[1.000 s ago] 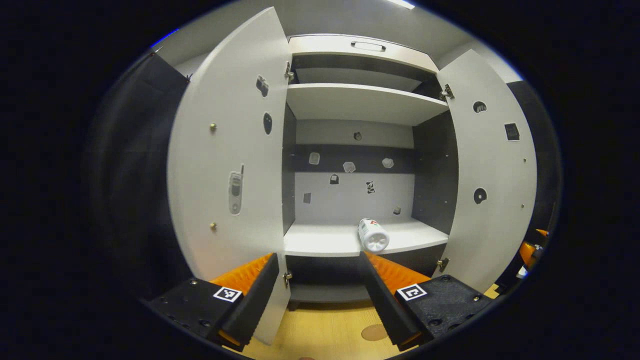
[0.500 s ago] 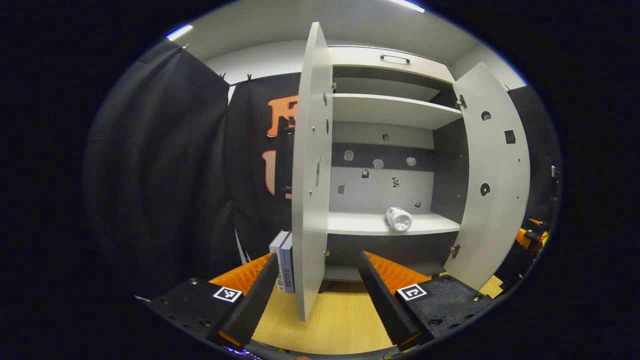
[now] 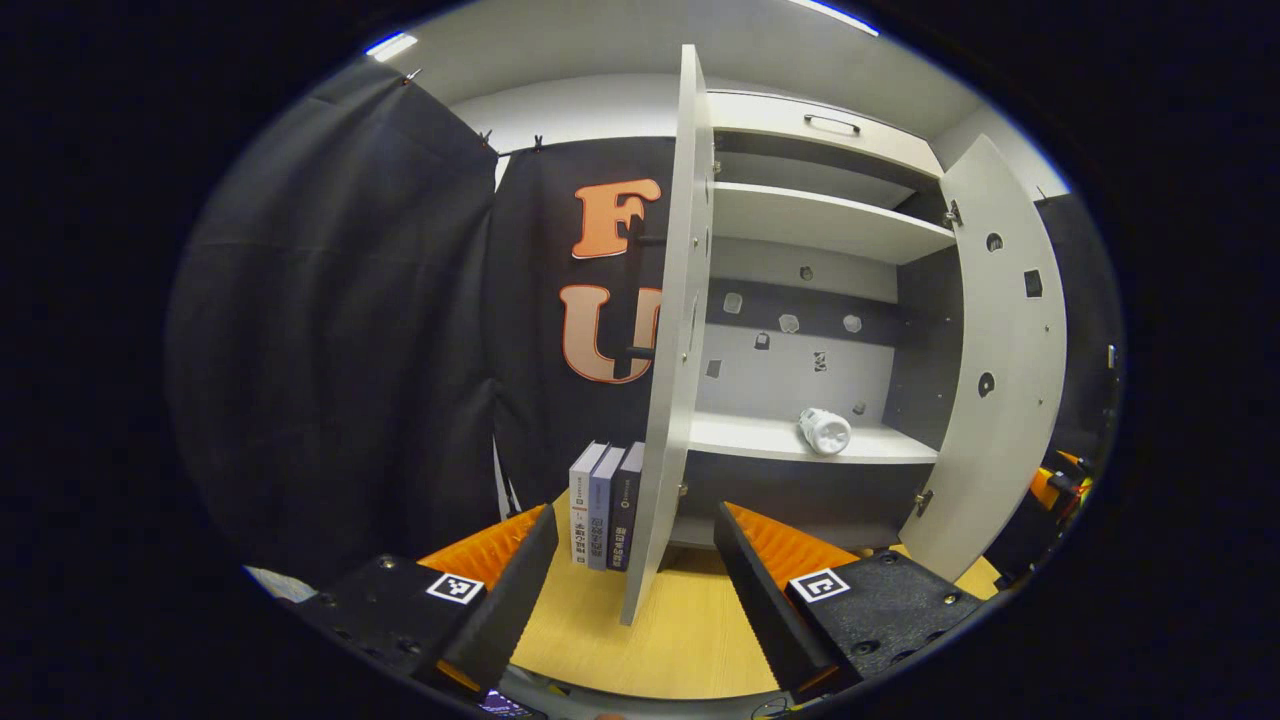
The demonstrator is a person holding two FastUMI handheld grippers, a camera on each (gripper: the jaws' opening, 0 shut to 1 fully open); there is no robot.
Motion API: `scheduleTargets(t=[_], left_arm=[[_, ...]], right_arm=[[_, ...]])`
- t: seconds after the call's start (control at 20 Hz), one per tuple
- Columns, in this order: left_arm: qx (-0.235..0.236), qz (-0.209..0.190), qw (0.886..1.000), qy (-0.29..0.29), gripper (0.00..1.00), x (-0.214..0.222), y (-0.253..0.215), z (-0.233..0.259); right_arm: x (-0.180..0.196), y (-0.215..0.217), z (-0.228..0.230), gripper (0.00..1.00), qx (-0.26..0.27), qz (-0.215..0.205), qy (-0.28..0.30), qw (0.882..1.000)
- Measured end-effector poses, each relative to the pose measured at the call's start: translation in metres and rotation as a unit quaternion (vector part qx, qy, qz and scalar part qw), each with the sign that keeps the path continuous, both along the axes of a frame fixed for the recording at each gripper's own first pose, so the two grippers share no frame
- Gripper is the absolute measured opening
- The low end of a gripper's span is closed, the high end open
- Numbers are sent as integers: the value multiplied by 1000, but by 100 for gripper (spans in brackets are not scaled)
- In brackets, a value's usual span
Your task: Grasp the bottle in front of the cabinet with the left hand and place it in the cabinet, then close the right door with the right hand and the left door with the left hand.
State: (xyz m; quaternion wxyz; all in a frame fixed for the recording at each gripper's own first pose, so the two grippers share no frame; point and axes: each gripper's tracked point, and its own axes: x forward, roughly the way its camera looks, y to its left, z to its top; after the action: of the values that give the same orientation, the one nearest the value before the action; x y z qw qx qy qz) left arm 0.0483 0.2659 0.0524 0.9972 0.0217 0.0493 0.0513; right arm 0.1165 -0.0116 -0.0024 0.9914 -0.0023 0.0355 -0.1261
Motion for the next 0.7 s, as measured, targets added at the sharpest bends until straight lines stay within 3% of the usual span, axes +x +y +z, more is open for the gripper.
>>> scheduleTargets(t=[0.35,0.7], left_arm=[[-13,-15,1000,2,96,-5,-14,-11],[-4,0,1000,-9,96,-6,-2,-6]], right_arm=[[12,38,5,93,-27,17,0,1000],[27,64,7,93,-30,40,-5,999]])
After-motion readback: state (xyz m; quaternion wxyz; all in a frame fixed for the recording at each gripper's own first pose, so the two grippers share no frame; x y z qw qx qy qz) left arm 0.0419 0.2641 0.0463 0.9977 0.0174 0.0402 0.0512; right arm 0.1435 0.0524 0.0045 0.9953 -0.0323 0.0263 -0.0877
